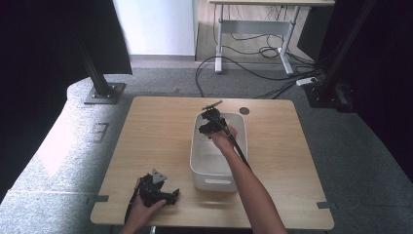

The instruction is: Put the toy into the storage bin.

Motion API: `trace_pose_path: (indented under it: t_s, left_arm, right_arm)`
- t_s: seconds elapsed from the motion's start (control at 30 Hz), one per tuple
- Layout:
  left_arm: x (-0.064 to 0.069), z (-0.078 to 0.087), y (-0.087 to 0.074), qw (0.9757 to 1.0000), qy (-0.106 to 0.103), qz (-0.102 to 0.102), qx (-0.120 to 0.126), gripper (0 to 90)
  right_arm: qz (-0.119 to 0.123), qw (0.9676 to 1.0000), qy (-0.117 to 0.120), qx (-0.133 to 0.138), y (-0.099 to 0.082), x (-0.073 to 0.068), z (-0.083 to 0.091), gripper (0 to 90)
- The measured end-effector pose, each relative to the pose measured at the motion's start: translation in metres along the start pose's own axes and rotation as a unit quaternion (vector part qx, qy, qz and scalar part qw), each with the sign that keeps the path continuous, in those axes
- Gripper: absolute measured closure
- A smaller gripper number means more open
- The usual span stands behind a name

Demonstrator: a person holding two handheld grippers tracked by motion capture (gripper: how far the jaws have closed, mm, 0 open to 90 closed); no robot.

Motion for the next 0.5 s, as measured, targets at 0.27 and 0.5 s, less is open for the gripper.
trace_pose_path:
  t_s: [0.27,0.5]
  left_arm:
    - [0.000,0.000,0.000,1.0000,0.000,0.001,0.000,0.0]
    - [0.000,0.000,0.000,1.0000,0.000,0.000,-0.001,0.0]
  right_arm:
    - [0.004,0.9998,0.003,-0.020,-0.002,0.000,-0.007,50.3]
    - [0.010,0.9988,0.009,-0.046,-0.005,-0.001,-0.015,50.2]
Point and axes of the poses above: each handheld gripper's, and its own axes: z roughly backward along the jaws, y roughly out of its top, x roughly to its right, the point moved 1 cm from there along -z, roughly forward along the jaws, and after that the axes turned 3 degrees about -x, right-handed, at the moved point
